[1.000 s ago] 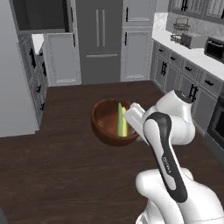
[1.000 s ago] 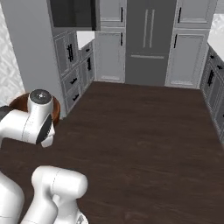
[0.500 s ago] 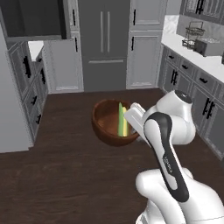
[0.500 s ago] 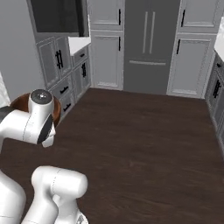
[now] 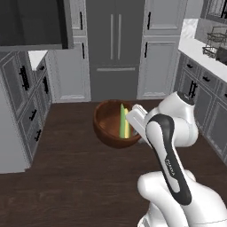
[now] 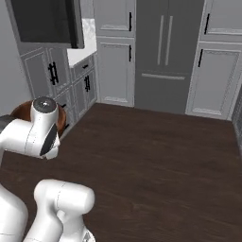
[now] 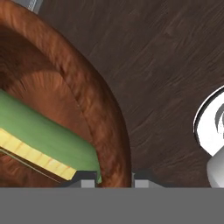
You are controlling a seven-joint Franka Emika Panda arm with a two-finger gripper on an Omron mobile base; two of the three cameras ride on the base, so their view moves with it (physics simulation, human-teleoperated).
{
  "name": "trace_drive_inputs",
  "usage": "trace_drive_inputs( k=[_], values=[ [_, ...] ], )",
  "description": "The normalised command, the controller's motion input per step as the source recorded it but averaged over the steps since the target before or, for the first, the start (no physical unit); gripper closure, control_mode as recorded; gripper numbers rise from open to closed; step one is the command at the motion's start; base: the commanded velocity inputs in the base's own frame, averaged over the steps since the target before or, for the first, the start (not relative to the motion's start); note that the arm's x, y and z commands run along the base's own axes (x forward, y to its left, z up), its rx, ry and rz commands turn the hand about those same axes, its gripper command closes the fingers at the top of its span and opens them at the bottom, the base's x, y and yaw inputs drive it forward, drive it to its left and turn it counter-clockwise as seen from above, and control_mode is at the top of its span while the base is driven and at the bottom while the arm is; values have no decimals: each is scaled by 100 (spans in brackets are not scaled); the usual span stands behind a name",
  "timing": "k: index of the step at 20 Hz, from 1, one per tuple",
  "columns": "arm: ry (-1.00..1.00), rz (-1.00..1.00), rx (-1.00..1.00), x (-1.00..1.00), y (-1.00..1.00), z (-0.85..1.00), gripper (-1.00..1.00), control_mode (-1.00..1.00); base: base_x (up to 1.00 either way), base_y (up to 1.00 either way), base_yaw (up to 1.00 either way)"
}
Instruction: Pick the corn from the sink and place it in the bowl. Then pick the bowl and place it in the microwave. Then close the microwave door and press the start button.
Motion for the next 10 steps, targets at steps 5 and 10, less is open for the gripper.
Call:
trace_drive_inputs(
  k=[5, 10],
  values=[
    [0, 0, 0, 0, 0, 0, 100, 100, 100, -34, 12],
    [0, 0, 0, 0, 0, 0, 100, 100, 100, -39, 14]
  ],
)
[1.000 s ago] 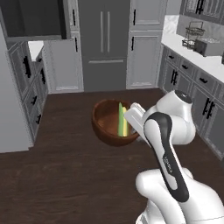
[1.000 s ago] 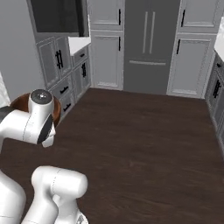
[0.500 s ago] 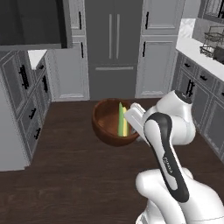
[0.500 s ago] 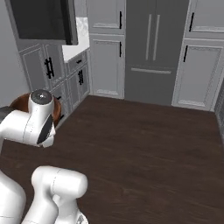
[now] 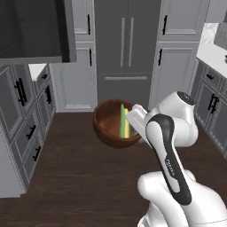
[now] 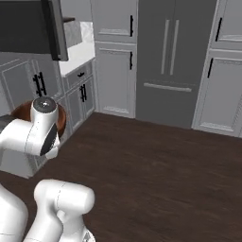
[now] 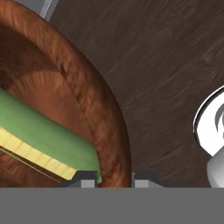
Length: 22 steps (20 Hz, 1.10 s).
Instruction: Pick the corn from the sink and place it in the bowl. Then pick the bowl and place it in the microwave. Then close the microwave door and press the start button.
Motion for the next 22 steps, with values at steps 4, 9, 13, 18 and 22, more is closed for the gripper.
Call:
trace_drive_inputs(
  k=[4, 9, 13, 18, 22],
  values=[
    [0, 0, 0, 0, 0, 0, 100, 100, 100, -41, 14],
    [0, 0, 0, 0, 0, 0, 100, 100, 100, -40, 14],
    [0, 0, 0, 0, 0, 0, 100, 100, 100, -43, 16],
    [0, 0, 0, 0, 0, 0, 100, 100, 100, -41, 15],
    [0, 0, 0, 0, 0, 0, 100, 100, 100, -26, 22]
  ],
)
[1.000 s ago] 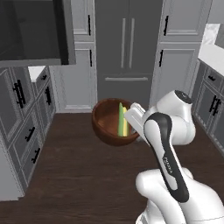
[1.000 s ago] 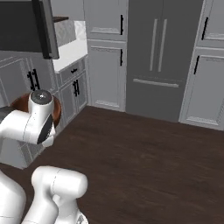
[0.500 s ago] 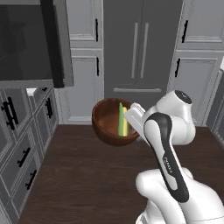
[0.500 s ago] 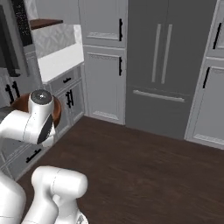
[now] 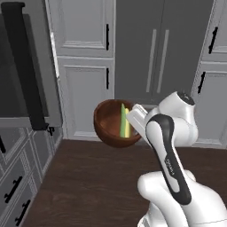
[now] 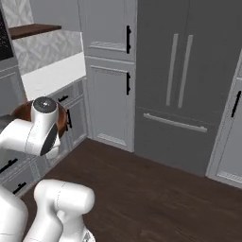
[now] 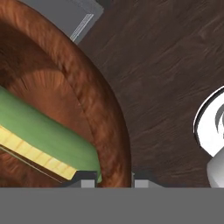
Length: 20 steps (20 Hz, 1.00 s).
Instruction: Pick the corn from the sink and place it in the bowl. Then pick the bowl and place it in the microwave. Then close the microwave door and press the start button.
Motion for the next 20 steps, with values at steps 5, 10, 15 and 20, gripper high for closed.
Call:
trace_drive_inputs(
  k=[5, 10, 15, 20],
  values=[
    [0, 0, 0, 0, 0, 0, 100, 100, 91, -37, 64],
    [0, 0, 0, 0, 0, 0, 100, 100, 75, -17, 74],
    [0, 0, 0, 0, 0, 0, 100, 100, 78, 0, 71],
    [0, 0, 0, 0, 0, 0, 100, 100, 83, 0, 70]
  ],
)
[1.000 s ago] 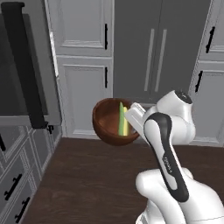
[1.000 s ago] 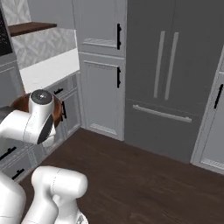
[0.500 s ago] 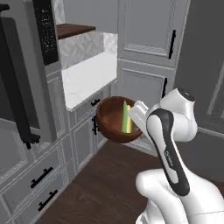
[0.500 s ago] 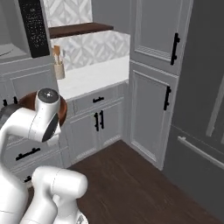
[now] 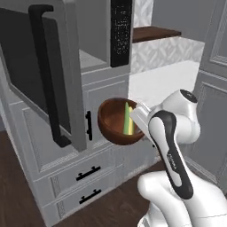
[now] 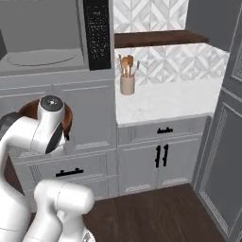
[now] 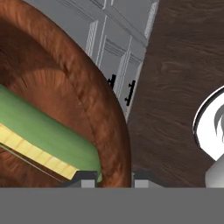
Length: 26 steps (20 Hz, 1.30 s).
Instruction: Pick the corn from the sink and place it in the bowl. Then pick the bowl and place it in the microwave. Then close the microwave door and press the start button.
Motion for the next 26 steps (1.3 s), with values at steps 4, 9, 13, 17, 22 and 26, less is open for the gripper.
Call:
trace_drive_inputs(
  k=[4, 9, 13, 17, 22, 26],
  values=[
    [0, 0, 0, 0, 0, 0, 100, 100, 69, -20, 73],
    [0, 0, 0, 0, 0, 0, 100, 100, 55, -61, 58],
    [0, 0, 0, 0, 0, 0, 100, 100, 23, -24, 12],
    [0, 0, 0, 0, 0, 0, 100, 100, 65, 16, -2],
    [0, 0, 0, 0, 0, 0, 100, 100, 54, 61, -5],
    [0, 0, 0, 0, 0, 0, 100, 100, 10, 66, 0]
  ],
)
